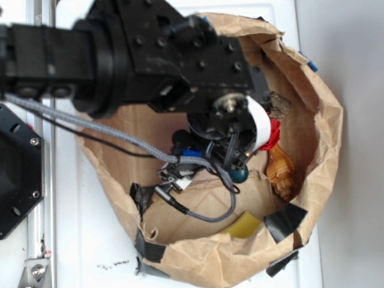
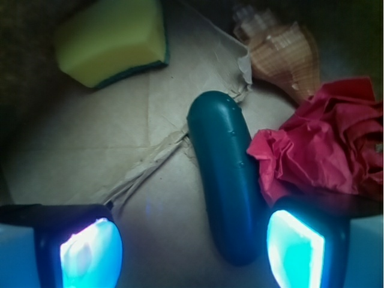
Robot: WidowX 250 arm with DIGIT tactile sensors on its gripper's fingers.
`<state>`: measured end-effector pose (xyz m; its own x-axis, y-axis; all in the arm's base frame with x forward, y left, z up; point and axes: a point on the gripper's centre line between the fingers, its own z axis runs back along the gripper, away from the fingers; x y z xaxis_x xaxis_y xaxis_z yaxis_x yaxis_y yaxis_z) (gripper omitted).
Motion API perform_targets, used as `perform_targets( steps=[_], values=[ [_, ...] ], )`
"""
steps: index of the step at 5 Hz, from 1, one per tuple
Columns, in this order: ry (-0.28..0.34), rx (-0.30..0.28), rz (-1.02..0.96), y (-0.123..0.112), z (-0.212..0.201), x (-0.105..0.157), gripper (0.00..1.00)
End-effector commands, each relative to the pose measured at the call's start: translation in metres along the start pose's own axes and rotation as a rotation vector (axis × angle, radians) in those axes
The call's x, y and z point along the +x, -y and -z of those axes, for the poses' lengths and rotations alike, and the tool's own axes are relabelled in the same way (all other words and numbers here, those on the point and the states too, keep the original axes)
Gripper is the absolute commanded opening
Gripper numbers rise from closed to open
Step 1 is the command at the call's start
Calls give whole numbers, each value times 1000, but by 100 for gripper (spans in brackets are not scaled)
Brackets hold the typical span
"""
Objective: Grab the plastic pickle.
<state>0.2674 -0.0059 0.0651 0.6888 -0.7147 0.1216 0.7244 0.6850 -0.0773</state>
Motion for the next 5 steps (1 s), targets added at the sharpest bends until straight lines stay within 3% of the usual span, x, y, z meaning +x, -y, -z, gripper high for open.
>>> perform_targets(
  steps=[1, 3, 5],
  values=[
    [6, 10, 7, -5, -6, 16, 100],
    [-7, 41, -26, -12, 4, 33, 100],
    [-35, 45, 7, -5, 11, 24, 100]
  ],
)
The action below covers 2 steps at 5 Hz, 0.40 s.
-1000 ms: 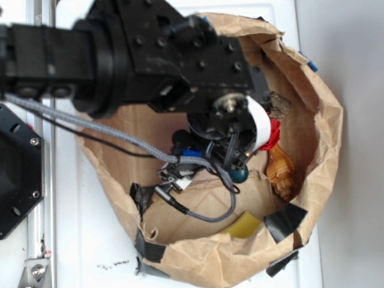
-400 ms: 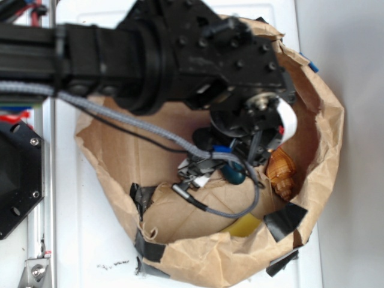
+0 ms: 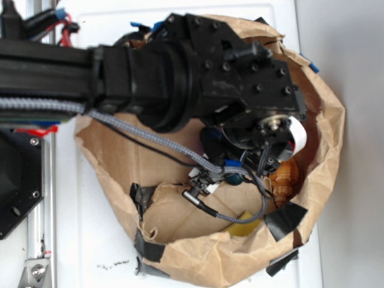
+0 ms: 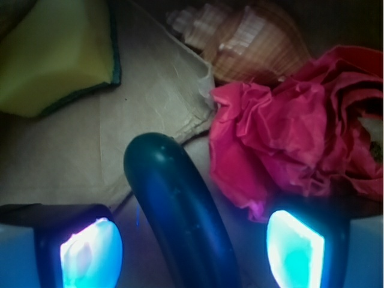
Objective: Grab the plastic pickle.
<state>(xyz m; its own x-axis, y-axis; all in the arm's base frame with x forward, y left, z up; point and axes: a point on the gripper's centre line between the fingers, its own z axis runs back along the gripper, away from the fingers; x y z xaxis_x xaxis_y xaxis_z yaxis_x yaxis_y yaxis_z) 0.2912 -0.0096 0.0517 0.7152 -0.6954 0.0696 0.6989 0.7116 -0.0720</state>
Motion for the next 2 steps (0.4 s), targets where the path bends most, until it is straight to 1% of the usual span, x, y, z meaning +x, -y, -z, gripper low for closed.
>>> perform_targets(
  steps=[1, 2],
  values=[
    [5, 60, 62, 18, 3, 3, 100],
    [-9, 84, 74, 23, 9, 2, 100]
  ],
)
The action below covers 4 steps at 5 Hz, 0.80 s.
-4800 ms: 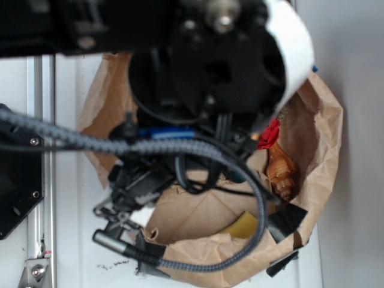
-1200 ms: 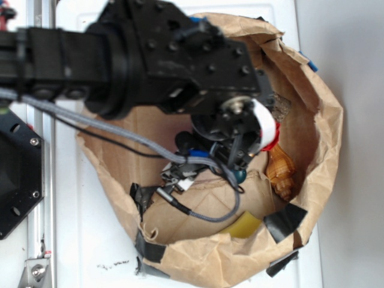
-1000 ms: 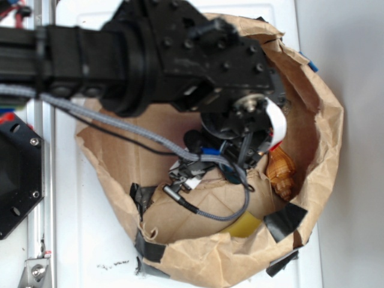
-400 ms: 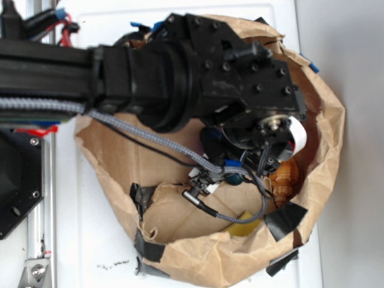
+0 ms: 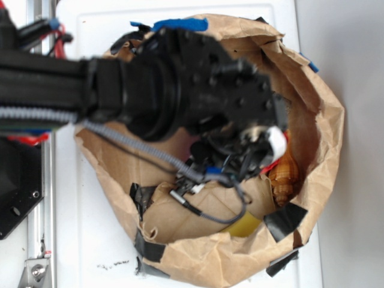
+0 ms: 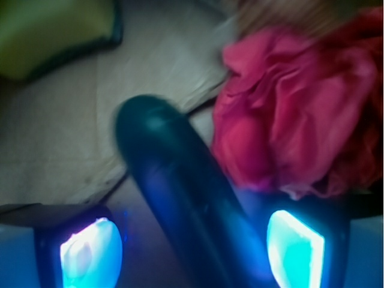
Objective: Grab the plastic pickle.
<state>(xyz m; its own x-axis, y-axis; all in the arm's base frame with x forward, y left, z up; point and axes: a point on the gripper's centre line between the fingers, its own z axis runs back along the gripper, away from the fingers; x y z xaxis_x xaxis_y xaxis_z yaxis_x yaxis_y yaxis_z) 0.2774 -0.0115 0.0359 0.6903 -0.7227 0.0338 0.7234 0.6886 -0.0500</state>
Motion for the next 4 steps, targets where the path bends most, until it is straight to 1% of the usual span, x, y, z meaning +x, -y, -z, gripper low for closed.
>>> perform_targets(
  steps=[1, 2, 3, 4],
  values=[
    [14, 67, 58, 17, -3, 11, 100],
    [4, 60, 64, 19, -2, 11, 100],
    [11, 39, 53, 17, -3, 11, 31],
    [19, 27, 50, 16, -7, 10, 0]
  ],
)
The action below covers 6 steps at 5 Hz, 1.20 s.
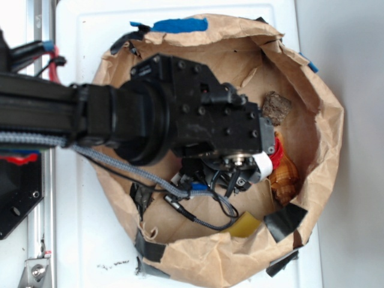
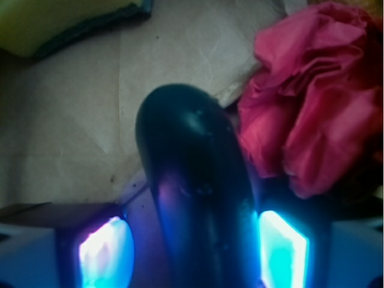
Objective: Grab the plastic pickle.
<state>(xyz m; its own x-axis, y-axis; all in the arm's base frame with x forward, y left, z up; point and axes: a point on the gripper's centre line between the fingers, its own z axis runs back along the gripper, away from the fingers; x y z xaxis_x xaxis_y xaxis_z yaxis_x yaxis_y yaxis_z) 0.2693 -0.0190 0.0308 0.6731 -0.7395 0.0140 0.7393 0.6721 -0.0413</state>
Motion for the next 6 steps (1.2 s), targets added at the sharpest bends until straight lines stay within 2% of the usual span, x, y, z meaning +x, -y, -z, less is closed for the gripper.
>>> perform_targets(
  steps=[1, 3, 4, 5, 6],
  values=[
    [53, 9, 21, 1, -16, 11, 0],
    [63, -73, -63, -10, -51, 4, 0],
    [-17, -161, -215, -16, -85, -7, 0],
    [-80, -215, -472, -29, -122, -21, 0],
    [-169, -270, -732, -30, -140, -31, 0]
  ],
)
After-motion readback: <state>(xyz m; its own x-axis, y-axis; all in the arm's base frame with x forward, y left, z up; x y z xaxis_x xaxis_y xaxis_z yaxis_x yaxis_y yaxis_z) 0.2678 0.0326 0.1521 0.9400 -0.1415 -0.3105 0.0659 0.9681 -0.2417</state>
